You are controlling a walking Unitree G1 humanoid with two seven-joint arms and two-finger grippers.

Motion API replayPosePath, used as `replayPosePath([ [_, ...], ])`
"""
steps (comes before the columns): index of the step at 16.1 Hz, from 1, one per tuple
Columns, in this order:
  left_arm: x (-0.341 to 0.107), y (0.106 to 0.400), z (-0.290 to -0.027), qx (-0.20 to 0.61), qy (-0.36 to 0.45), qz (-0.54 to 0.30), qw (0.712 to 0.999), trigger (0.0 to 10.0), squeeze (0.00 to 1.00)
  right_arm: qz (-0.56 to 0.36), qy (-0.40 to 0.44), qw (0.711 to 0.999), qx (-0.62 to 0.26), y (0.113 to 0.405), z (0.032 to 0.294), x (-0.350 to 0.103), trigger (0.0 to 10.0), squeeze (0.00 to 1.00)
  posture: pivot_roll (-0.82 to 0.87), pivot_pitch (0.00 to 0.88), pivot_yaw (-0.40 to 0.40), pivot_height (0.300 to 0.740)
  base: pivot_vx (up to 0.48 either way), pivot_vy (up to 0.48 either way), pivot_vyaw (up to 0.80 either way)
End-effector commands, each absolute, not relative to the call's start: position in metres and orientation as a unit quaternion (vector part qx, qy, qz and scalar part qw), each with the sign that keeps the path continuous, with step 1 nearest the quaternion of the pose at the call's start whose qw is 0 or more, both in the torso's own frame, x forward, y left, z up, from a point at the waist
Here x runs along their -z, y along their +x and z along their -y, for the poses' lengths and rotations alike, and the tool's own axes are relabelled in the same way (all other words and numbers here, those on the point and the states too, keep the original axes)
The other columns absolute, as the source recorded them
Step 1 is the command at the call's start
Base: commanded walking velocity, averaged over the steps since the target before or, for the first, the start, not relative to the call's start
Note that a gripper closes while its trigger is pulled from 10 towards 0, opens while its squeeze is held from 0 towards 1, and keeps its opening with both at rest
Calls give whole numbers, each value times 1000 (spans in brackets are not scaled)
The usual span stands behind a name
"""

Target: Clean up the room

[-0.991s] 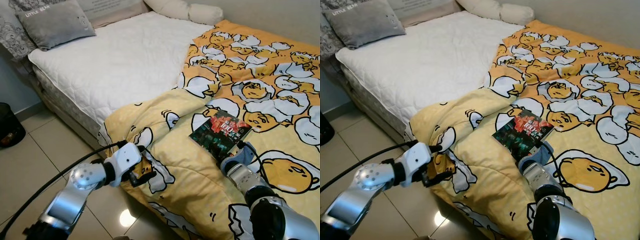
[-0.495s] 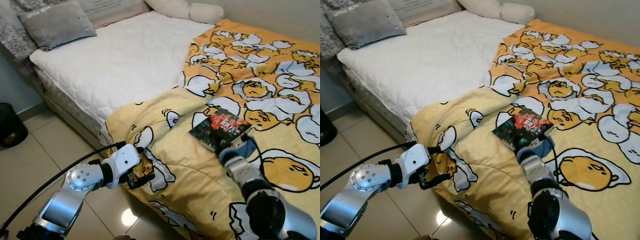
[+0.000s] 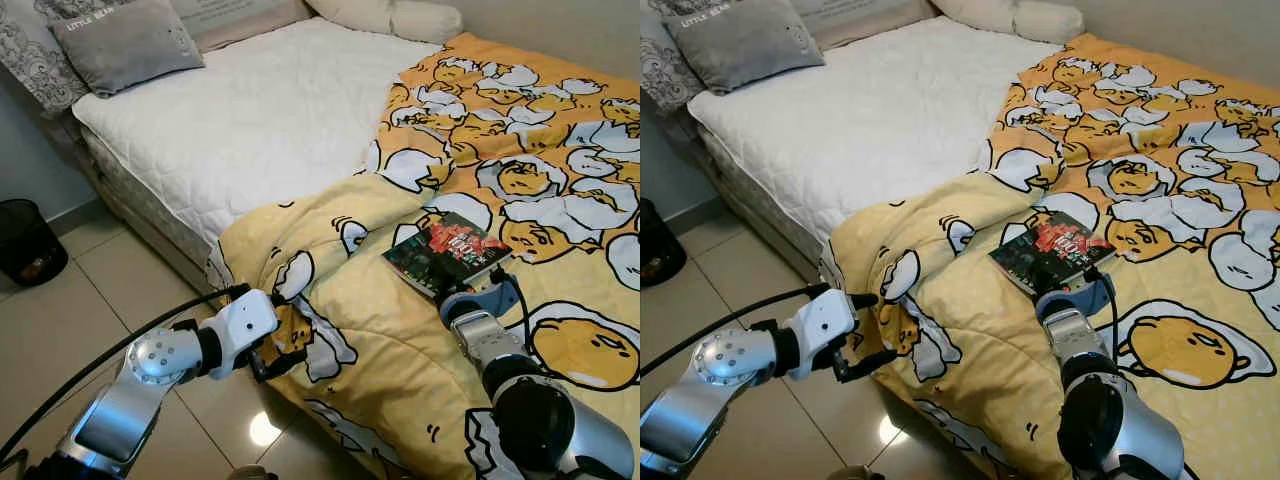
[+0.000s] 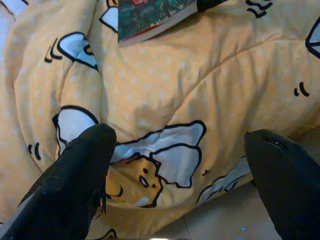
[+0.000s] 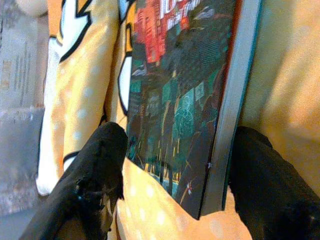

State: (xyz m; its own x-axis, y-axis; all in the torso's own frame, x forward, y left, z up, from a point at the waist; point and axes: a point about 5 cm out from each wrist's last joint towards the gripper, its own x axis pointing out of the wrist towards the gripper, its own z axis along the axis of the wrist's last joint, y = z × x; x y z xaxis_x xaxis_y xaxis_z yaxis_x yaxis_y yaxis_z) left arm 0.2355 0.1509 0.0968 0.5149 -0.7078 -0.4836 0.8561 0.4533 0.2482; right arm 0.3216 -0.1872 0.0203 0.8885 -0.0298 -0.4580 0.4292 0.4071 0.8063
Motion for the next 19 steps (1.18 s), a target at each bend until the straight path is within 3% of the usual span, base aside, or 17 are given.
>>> replayPosePath([
  [1,-103,235,-154,465,241,-153,838,10000,1000,-182,537,810,148,327,184,-26,2353,0,155,0,57,740,0,0,0],
  [5,-104,231,-154,460,244,-150,840,10000,1000,-189,539,805,159,325,182,-23,2157,0,166,0,60,740,0,0,0],
  [6,-104,229,-154,461,245,-149,840,10000,1000,-189,541,803,163,325,183,-22,1686,0,179,0,53,740,0,0,0],
  [7,-106,228,-153,461,245,-148,840,10000,1000,-187,542,802,165,325,184,-23,235,0,189,0,46,740,0,0,0],
  [8,-107,228,-153,461,245,-148,840,10000,1000,-186,543,802,166,326,185,-24,0,0,195,0,42,740,0,0,0],
  [19,-110,225,-160,434,250,-149,853,10000,1000,-156,555,801,163,342,190,-44,0,0,242,0,-13,740,0,0,0],
])
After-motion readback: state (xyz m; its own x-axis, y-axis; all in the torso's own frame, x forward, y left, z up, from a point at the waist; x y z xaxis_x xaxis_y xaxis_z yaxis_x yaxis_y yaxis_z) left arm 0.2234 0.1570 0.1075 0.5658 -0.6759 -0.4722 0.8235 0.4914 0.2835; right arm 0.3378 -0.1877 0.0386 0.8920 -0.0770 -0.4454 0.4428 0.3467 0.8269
